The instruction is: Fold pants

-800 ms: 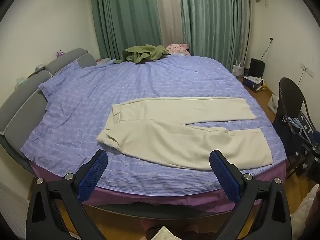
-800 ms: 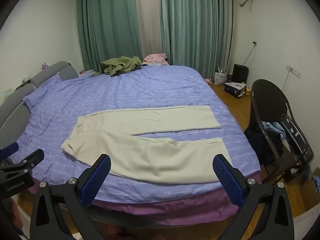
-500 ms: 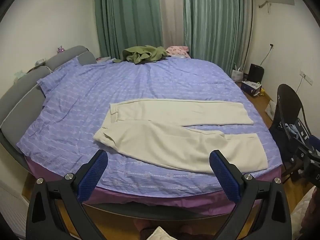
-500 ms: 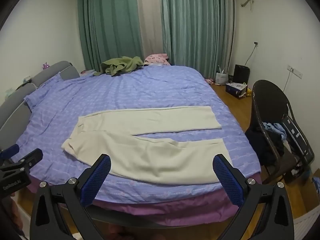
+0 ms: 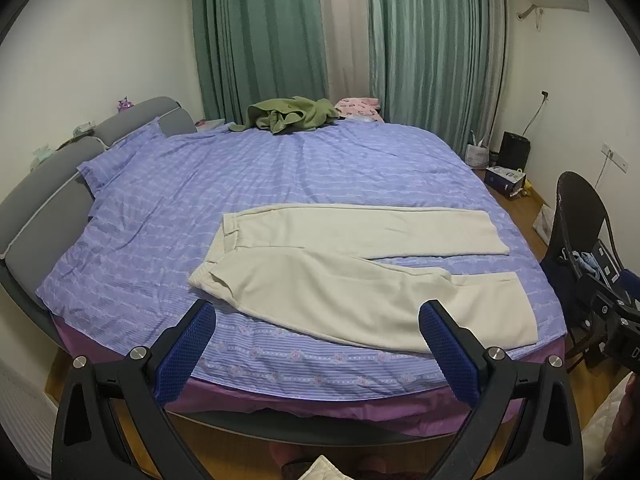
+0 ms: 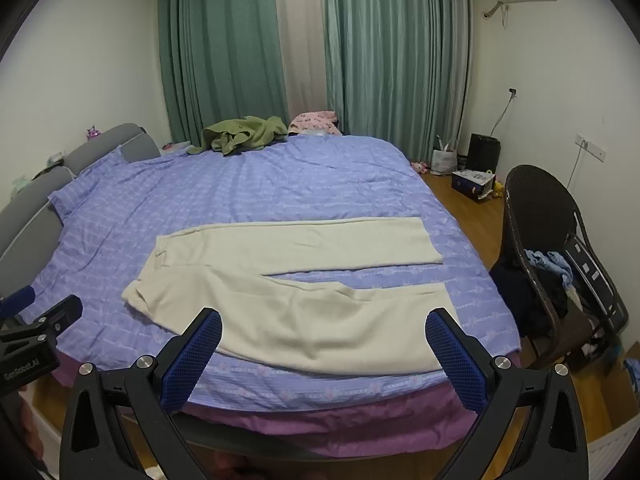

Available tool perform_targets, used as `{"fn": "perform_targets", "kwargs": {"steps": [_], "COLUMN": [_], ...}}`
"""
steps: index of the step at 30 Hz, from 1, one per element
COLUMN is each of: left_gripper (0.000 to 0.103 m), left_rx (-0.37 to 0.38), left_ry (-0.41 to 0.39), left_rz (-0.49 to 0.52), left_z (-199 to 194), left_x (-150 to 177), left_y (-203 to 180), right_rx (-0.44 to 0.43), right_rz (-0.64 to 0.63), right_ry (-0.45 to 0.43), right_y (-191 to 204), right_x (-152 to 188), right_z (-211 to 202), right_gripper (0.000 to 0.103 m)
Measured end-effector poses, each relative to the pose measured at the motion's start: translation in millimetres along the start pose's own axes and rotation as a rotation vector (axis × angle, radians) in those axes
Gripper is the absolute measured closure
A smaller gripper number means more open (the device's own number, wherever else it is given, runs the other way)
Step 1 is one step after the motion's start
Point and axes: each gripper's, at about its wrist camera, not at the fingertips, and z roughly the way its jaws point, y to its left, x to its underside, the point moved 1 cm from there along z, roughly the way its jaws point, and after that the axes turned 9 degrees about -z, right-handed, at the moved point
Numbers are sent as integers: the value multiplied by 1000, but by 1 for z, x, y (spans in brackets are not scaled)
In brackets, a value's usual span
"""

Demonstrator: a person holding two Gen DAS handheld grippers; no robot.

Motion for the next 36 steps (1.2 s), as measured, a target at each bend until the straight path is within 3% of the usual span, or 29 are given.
{"fn": "perform_targets", "kwargs": {"steps": [36], "left_gripper": [0], "left_rx": [-23], "left_ry": [-38], "left_rz": [-7], "left_z": [2], "left_x": [-2], "left_y": [3], "right_rx": [-9], "right_rz": [-15], "right_ry": [-7], "right_y": [6], "right_x": [-11], "right_z": [6], "right_gripper": [0]}}
